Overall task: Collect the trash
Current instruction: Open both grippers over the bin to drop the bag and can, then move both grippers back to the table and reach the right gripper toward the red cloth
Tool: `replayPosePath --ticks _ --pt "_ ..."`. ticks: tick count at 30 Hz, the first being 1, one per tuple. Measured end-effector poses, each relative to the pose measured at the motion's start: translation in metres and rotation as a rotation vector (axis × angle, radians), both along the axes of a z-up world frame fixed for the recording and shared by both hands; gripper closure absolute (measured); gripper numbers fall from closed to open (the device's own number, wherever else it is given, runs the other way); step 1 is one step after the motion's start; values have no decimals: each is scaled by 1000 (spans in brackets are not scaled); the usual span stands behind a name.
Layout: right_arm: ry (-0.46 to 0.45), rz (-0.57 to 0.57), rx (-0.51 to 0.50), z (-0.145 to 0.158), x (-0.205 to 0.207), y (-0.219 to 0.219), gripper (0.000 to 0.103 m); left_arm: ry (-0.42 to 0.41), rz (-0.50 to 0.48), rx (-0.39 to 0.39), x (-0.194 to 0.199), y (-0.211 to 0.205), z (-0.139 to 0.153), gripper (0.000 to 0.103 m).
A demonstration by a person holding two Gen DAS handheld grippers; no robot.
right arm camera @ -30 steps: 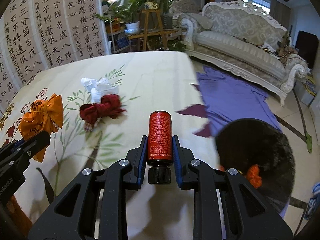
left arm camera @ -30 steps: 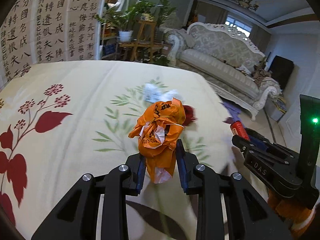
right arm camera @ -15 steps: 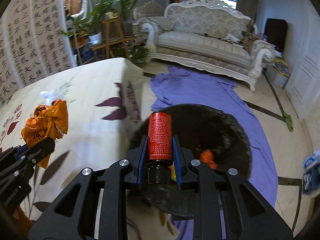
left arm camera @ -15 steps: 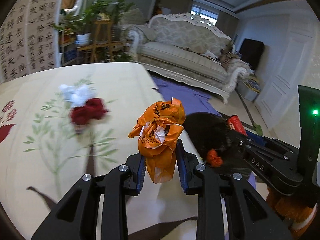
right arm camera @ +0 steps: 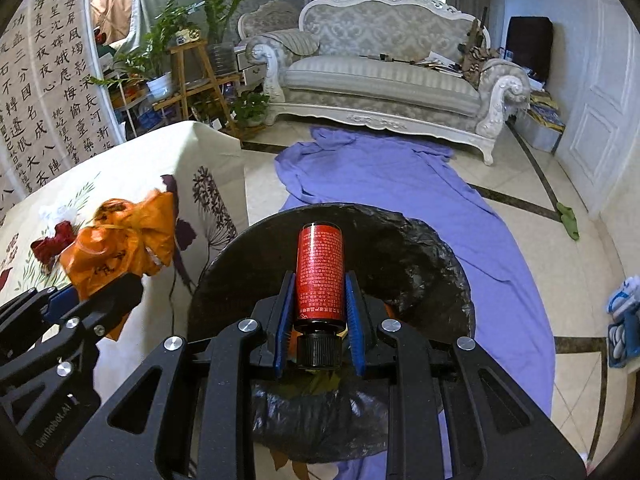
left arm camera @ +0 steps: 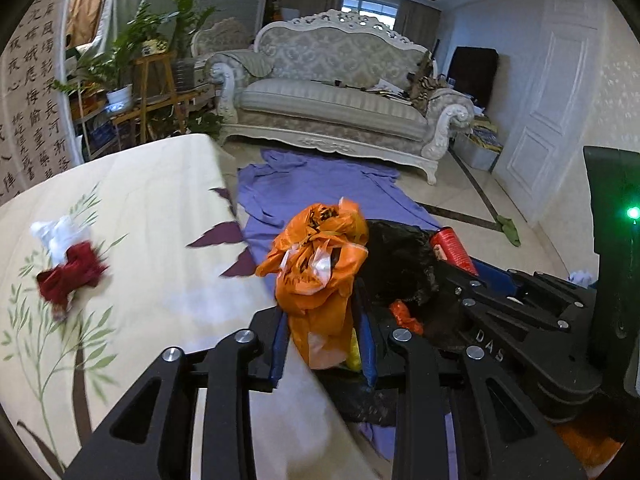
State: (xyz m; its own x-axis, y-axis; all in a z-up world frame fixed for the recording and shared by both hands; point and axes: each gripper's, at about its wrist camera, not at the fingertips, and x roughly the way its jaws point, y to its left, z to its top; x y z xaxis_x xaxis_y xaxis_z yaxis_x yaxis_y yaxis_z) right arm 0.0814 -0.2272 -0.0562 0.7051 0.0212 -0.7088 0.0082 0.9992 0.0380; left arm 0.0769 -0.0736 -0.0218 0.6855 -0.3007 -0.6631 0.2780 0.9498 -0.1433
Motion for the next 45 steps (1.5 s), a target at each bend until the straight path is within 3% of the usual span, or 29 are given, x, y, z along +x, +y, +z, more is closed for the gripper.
replayPosePath --ticks 3,5,8,19,22,33,45 --pt "-10 -8 12 0 5 -6 77 3 1 16 4 -6 -3 60" --pt "-9 -19 24 -2 7 -11 67 3 9 21 6 -6 -6 44" --pt "-13 -42 33 -2 7 -18 66 8 7 32 5 -7 -8 39" --pt "9 -66 52 -9 1 -25 65 12 83 27 -9 12 -4 33" --pt "9 -50 57 -8 0 -16 59 0 118 33 -16 27 -1 30" --pt "4 100 59 3 1 60 53 -9 302 62 -42 107 5 28" --pt "-15 303 68 24 11 175 53 18 536 74 -65 215 -1 27"
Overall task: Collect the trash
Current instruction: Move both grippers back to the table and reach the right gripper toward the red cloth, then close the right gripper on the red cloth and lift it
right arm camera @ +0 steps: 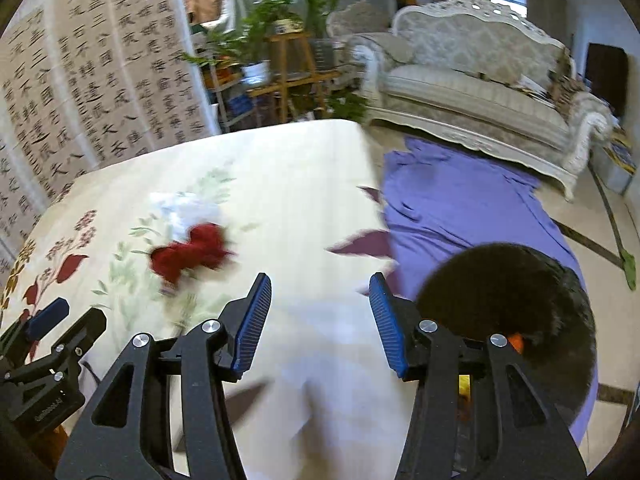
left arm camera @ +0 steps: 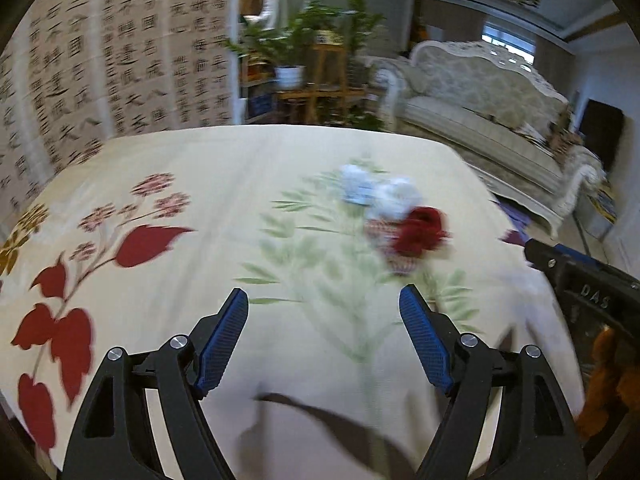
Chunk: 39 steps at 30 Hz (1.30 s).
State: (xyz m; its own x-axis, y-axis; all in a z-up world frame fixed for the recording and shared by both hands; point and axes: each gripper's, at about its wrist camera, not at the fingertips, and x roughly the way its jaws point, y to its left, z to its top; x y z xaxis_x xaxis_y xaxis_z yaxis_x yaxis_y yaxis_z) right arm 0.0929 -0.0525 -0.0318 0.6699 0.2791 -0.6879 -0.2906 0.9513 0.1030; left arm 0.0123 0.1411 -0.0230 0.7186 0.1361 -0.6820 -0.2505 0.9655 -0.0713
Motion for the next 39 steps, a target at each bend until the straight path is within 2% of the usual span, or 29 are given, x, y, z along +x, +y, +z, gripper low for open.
replayPosePath --ticks 7,15,34,39 --pt "5 76 7 7 13 52 53 16 119 -18 -11 53 -5 27" --pt "41 113 -33 -8 33 96 53 24 148 -63 -14 68 -10 27" --pt "89 67 -89 -26 30 66 52 38 137 -88 -8 74 -13 27" --pt "94 62 -90 -28 33 69 52 36 128 -67 -8 71 -13 27"
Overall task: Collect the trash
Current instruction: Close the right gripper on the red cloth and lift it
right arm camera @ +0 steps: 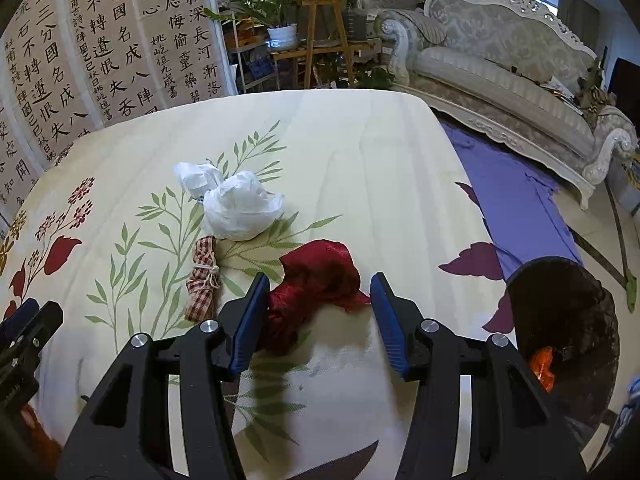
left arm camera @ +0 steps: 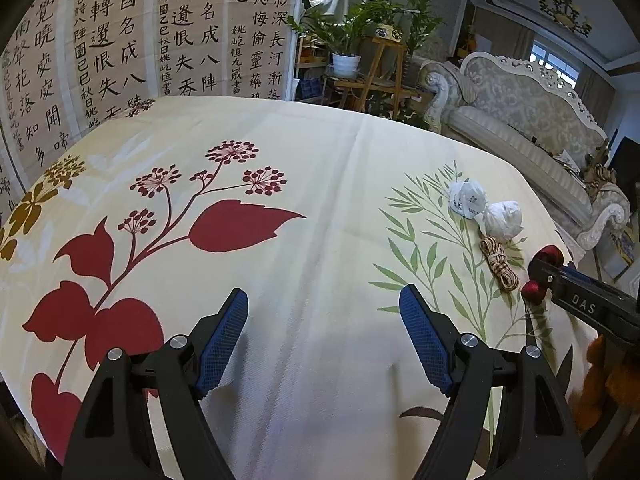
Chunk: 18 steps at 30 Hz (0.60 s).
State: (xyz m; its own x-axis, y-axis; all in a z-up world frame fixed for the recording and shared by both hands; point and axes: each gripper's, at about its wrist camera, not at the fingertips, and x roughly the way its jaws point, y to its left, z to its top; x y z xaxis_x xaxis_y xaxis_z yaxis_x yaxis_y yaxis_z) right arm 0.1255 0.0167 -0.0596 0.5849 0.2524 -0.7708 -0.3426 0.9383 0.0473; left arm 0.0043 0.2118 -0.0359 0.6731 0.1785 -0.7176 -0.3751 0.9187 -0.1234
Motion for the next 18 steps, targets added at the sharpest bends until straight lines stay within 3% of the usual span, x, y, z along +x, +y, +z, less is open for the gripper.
replayPosePath --ticks 8,13,18 --pt "8 10 6 -3 -8 -3 56 -2 5 -7 -1 0 -1 27" --pt "18 -15 22 -2 -10 -14 47 -3 4 -3 -1 -2 -1 27" --pt "14 -33 19 0 -12 -16 49 -5 6 -7 -1 -2 -1 27"
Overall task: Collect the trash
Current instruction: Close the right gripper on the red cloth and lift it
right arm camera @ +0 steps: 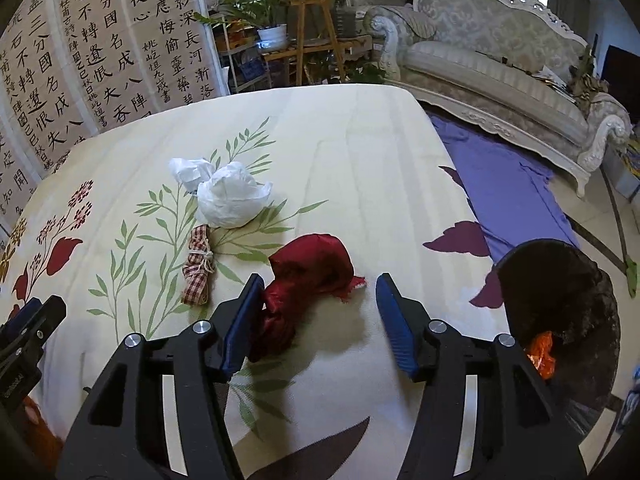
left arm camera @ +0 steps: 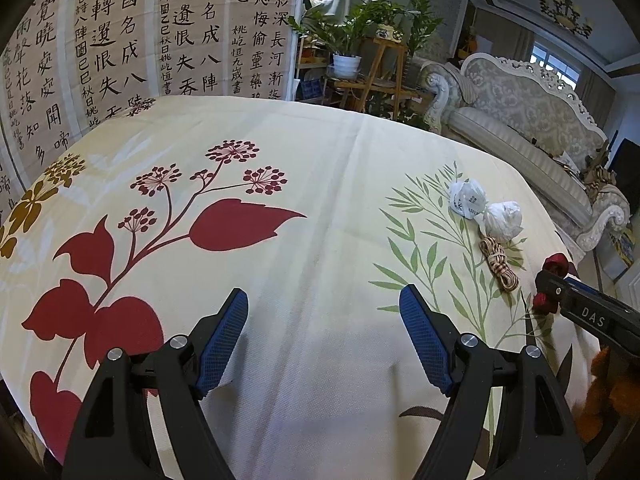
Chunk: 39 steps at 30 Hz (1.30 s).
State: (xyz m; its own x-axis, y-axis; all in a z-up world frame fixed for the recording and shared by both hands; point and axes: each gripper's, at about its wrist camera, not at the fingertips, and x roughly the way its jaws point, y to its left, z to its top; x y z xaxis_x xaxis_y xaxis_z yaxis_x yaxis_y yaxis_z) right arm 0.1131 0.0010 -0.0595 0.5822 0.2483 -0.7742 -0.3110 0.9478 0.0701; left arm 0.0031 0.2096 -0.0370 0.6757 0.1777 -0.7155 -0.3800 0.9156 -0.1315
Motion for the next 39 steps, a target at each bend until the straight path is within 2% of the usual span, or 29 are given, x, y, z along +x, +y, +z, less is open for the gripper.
replayPosePath --ticks 2,6,11,22,29,39 --pt "9 12 -2 -1 0 3 59 -1 0 -4 0 0 -1 27" --pt "18 29 -2 -3 -3 10 65 -4 -4 -5 0 -1 -1 27" --pt "-8 53 -16 -3 -3 15 80 -5 -15 -3 0 -3 0 27" --pt "-22 30 -26 -3 16 -9 81 -12 -108 -11 20 -39 5 27" --pt "-25 26 -30 -4 19 -22 81 4 -176 10 46 -73 4 27" --pt "-20 16 0 -5 20 -43 81 24 -215 45 72 -95 2 27"
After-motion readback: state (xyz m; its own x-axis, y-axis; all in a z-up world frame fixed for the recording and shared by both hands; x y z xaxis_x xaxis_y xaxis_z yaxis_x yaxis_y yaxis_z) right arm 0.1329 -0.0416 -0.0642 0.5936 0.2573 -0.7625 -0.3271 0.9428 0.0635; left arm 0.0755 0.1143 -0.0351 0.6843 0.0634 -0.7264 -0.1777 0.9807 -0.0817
